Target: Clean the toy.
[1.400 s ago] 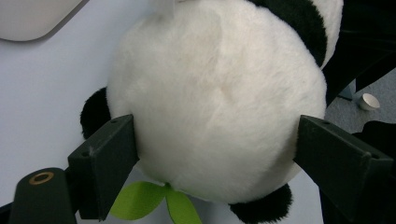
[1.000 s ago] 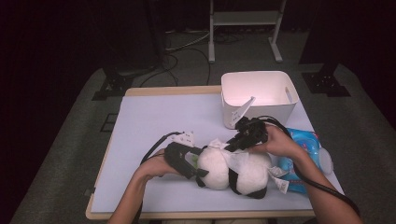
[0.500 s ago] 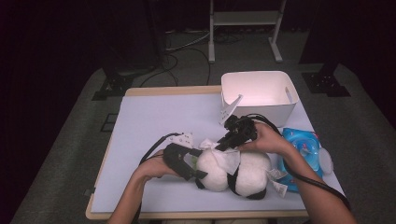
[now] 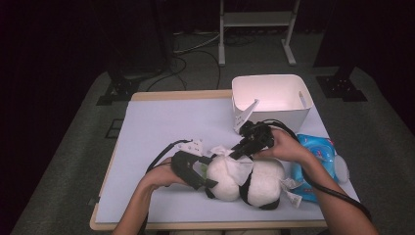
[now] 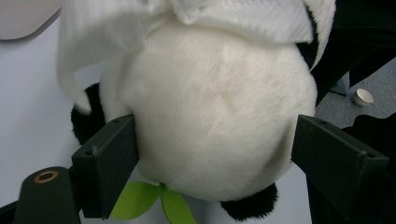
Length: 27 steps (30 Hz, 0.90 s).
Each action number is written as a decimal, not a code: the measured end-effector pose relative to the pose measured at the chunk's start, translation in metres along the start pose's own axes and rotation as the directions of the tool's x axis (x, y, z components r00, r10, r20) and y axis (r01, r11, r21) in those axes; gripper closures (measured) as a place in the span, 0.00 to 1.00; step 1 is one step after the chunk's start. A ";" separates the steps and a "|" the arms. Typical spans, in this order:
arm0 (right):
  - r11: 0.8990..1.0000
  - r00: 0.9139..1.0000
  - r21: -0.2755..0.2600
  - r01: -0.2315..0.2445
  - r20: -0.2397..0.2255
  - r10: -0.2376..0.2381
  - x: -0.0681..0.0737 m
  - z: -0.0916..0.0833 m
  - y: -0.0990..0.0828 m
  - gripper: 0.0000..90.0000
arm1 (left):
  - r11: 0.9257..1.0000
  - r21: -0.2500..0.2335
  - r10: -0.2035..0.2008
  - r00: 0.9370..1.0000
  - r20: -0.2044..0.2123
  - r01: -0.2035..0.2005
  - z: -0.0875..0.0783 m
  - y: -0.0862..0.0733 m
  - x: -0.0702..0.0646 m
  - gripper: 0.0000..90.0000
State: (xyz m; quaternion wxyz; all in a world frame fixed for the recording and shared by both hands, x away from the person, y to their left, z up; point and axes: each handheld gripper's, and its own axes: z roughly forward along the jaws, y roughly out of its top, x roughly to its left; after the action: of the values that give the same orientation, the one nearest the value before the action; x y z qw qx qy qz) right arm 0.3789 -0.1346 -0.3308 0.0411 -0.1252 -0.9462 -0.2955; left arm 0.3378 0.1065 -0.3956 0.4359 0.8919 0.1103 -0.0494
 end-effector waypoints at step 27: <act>0.978 0.976 -0.100 -0.182 0.104 0.193 -0.004 -0.063 -0.102 0.86 | 1.000 0.015 0.017 1.000 -0.008 -0.017 0.002 0.004 -0.002 0.16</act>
State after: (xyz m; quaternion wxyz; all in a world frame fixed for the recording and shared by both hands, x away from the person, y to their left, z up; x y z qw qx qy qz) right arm 0.3567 -0.2527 -0.3356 0.0095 -0.2323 -0.9167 -0.3251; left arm 0.3370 0.1025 -0.3936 0.4291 0.8962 0.1040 -0.0430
